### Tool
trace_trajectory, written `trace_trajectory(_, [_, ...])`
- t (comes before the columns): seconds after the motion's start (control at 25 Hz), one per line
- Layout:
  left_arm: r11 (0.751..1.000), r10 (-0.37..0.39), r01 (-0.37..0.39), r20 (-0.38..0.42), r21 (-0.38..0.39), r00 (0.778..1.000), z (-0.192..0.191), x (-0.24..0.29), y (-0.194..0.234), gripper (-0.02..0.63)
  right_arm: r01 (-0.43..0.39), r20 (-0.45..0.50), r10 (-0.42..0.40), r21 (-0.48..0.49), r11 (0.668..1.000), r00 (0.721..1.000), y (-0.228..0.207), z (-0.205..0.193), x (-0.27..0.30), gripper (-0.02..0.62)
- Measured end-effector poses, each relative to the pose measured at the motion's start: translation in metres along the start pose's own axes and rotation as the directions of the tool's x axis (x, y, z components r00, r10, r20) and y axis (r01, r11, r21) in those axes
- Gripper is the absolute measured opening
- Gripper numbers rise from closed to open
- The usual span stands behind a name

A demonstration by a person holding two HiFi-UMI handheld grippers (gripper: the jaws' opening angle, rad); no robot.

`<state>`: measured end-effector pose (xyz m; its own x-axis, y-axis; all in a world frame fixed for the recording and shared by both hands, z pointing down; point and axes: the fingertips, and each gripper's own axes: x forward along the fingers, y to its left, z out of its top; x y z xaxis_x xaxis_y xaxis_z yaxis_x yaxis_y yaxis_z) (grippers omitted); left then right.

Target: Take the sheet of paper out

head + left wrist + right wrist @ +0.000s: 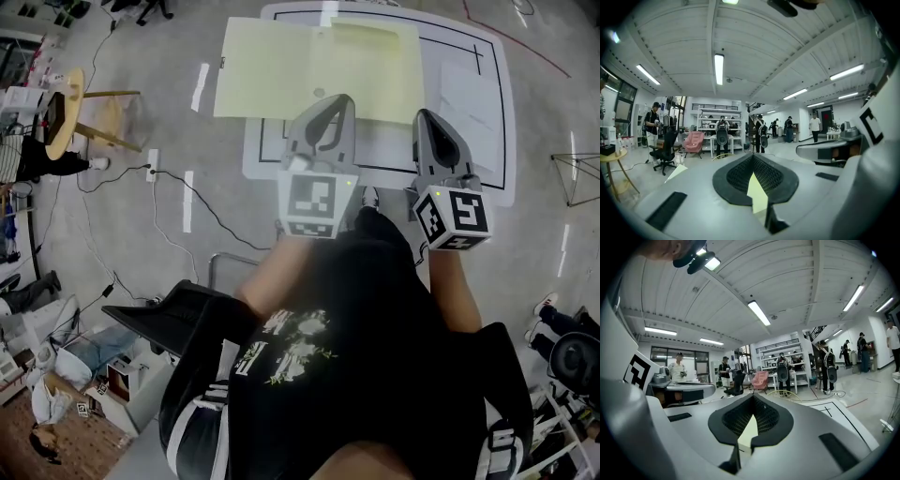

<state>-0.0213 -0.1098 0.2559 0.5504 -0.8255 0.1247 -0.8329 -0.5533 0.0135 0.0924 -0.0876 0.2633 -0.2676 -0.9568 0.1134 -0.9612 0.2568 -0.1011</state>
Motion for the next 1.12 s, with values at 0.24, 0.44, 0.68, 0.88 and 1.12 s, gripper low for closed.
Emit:
trace_trajectory(0.24, [1.000, -0.021, 0.020, 0.006, 0.010, 1.000, 0.000, -0.011, -0.002, 0.002, 0.017, 0.008, -0.017, -0.016, 1.000, 1.000, 0.010, 0.000, -0.010, 0.000])
trace_trajectory(0.44, [1.000, -0.029, 0.029, 0.013, 0.009, 0.999, 0.000, -0.021, -0.002, 0.002, 0.019, 0.015, -0.018, -0.036, 0.999, 1.000, 0.020, 0.002, -0.018, 0.000])
trace_trajectory(0.68, [0.999, -0.030, 0.030, 0.010, 0.016, 0.999, -0.003, -0.024, -0.003, 0.002, 0.016, 0.016, -0.015, -0.038, 0.999, 1.000, 0.022, 0.000, -0.021, 0.000])
trace_trajectory(0.88, [0.999, -0.034, 0.034, 0.009, 0.019, 0.999, -0.006, -0.027, -0.001, 0.002, 0.012, 0.017, -0.011, -0.047, 0.999, 1.000, 0.030, -0.002, -0.023, 0.000])
trace_trajectory(1.12, [0.999, -0.049, 0.049, 0.010, 0.021, 0.999, -0.007, -0.031, -0.004, 0.002, 0.016, 0.016, -0.015, -0.052, 0.999, 1.000, 0.034, -0.004, -0.028, 0.000])
